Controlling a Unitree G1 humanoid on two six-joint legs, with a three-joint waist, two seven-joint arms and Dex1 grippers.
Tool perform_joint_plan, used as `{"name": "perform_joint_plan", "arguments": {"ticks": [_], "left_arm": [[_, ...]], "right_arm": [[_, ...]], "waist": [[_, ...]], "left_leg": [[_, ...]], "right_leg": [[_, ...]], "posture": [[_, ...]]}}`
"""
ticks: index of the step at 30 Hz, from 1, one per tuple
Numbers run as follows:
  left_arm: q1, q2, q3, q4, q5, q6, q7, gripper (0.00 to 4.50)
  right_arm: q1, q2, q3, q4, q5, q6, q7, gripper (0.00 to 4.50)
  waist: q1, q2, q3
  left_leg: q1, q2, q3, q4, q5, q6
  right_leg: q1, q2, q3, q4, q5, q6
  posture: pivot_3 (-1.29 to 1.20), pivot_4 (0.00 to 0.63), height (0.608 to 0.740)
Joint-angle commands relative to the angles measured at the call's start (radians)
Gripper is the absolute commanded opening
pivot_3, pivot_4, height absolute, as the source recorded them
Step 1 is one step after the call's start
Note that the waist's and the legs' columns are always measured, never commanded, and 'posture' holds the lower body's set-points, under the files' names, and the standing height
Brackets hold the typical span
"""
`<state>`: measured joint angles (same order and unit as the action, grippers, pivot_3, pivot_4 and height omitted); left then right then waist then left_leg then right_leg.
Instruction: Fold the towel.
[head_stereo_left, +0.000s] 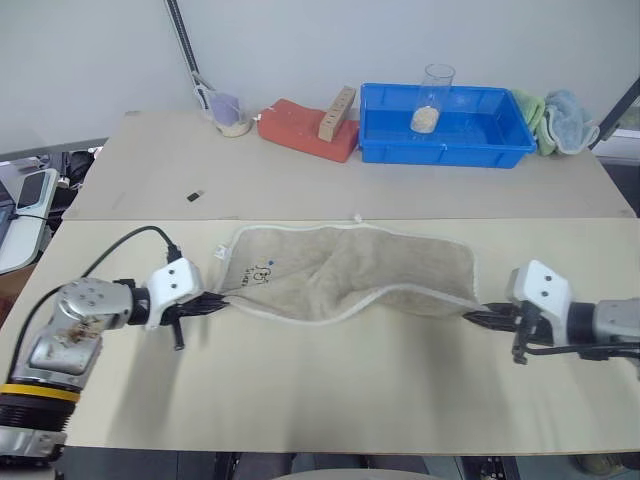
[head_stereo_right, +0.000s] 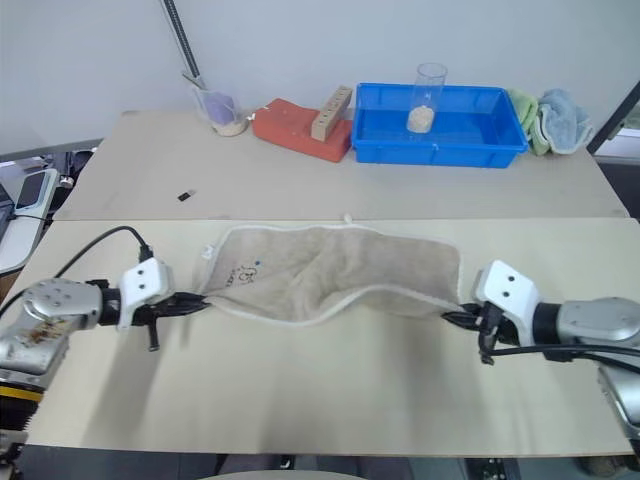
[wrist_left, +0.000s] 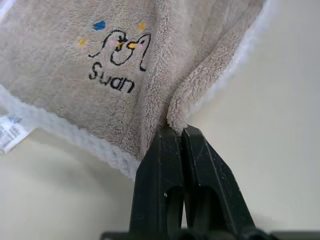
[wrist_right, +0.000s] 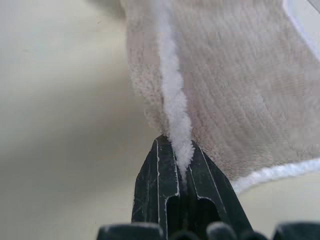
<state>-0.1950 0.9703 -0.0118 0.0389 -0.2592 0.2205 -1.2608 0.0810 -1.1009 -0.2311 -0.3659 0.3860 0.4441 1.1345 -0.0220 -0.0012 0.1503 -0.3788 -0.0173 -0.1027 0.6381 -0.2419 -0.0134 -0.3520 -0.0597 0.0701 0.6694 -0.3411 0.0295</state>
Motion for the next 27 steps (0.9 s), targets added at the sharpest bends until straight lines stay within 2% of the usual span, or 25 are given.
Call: {"name": "perform_joint_plan", "arguments": {"ticks": [1, 3, 6, 10, 13, 15, 17, 20, 24, 27], "left_arm": [[-0.088, 0.094, 0.05, 0.011, -0.11, 0.152, -0.14, 0.0], [-0.165, 0.097, 0.046, 0.057, -0.13, 0.212, -0.154, 0.0], [-0.355, 0.015, 0.035, 0.215, -0.105, 0.272, -0.066, 0.0], [-0.627, -0.09, 0.065, 0.504, -0.019, 0.183, 0.129, 0.0], [-0.768, -0.094, 0.101, 0.623, -0.01, 0.135, 0.183, 0.0], [-0.815, -0.082, 0.117, 0.655, -0.016, 0.118, 0.182, 0.0], [-0.803, -0.06, 0.12, 0.64, -0.019, 0.11, 0.14, 0.0], [-0.715, -0.009, 0.121, 0.56, -0.024, 0.112, 0.067, 0.0], [-0.401, 0.092, 0.133, 0.358, -0.034, 0.127, -0.044, 0.0], [-0.154, 0.115, 0.152, 0.228, -0.049, 0.141, -0.071, 0.0]], "right_arm": [[-0.105, -0.089, -0.067, 0.058, 0.072, 0.004, 0.125, 0.02], [-0.201, -0.115, -0.033, 0.118, 0.092, 0.022, 0.16, 0.02], [-0.453, -0.066, 0.094, 0.3, 0.018, -0.014, 0.15, 0.02], [-0.833, 0.062, 0.219, 0.651, -0.136, -0.152, 0.096, 0.02], [-1.036, 0.112, 0.242, 0.829, -0.194, -0.259, 0.084, 0.02], [-1.11, 0.127, 0.241, 0.88, -0.2, -0.29, 0.101, 0.02], [-1.116, 0.124, 0.234, 0.868, -0.184, -0.282, 0.135, 0.02], [-1.024, 0.092, 0.206, 0.744, -0.132, -0.237, 0.196, 0.02], [-0.729, 0.044, 0.139, 0.468, -0.069, -0.203, 0.217, 0.02], [-0.528, 0.044, 0.124, 0.342, -0.074, -0.22, 0.193, 0.02]], "waist": [[-0.002, 0.0, 0.0], [-0.006, 0.001, 0.002], [-0.01, 0.001, 0.002], [-0.024, -0.002, 0.003], [-0.038, -0.002, 0.003], [-0.046, -0.001, 0.003], [-0.048, -0.001, 0.003], [-0.051, 0.0, 0.002], [-0.05, 0.003, 0.001], [-0.045, 0.004, 0.002]], "left_leg": [[0.0, 0.0, 0.0, 0.0, 0.0, 0.0], [0.0, 0.0, 0.001, 0.001, 0.0, 0.0], [0.002, 0.0, 0.0, 0.001, 0.0, 0.0], [0.0, -0.001, 0.0, 0.004, 0.0, 0.0], [-0.005, -0.001, 0.002, 0.006, 0.001, 0.0], [-0.011, 0.0, 0.002, 0.005, 0.001, -0.001], [-0.01, 0.0, 0.002, 0.004, 0.004, -0.005], [-0.008, 0.001, 0.002, 0.003, 0.003, -0.004], [-0.007, 0.002, -0.001, 0.003, 0.0, 0.001], [-0.006, 0.003, -0.004, 0.003, 0.0, 0.001]], "right_leg": [[0.0, 0.0, 0.0, 0.0, 0.0, 0.0], [0.0, 0.0, 0.0, 0.001, 0.0, 0.0], [0.001, 0.0, -0.001, 0.001, 0.0, 0.0], [-0.002, 0.0, -0.002, 0.003, 0.0, 0.0], [-0.009, 0.0, -0.002, 0.01, 0.0, 0.0], [-0.016, 0.0, -0.002, 0.014, 0.0, 0.0], [-0.017, 0.0, -0.003, 0.016, 0.0, 0.0], [-0.016, 0.0, -0.003, 0.017, 0.0, 0.0], [-0.017, 0.0, -0.003, 0.021, 0.0, 0.0], [-0.017, 0.0, -0.001, 0.021, 0.0, 0.0]], "posture": [[0.0, 0.15, 0.74], [0.0, 0.15, 0.74], [0.0, 0.15, 0.74], [0.0, 0.15, 0.74], [0.0, 0.15, 0.74], [0.0, 0.15, 0.74], [0.0, 0.15, 0.74], [0.0, 0.15, 0.74], [0.0, 0.15, 0.74], [0.0, 0.15, 0.74]]}}
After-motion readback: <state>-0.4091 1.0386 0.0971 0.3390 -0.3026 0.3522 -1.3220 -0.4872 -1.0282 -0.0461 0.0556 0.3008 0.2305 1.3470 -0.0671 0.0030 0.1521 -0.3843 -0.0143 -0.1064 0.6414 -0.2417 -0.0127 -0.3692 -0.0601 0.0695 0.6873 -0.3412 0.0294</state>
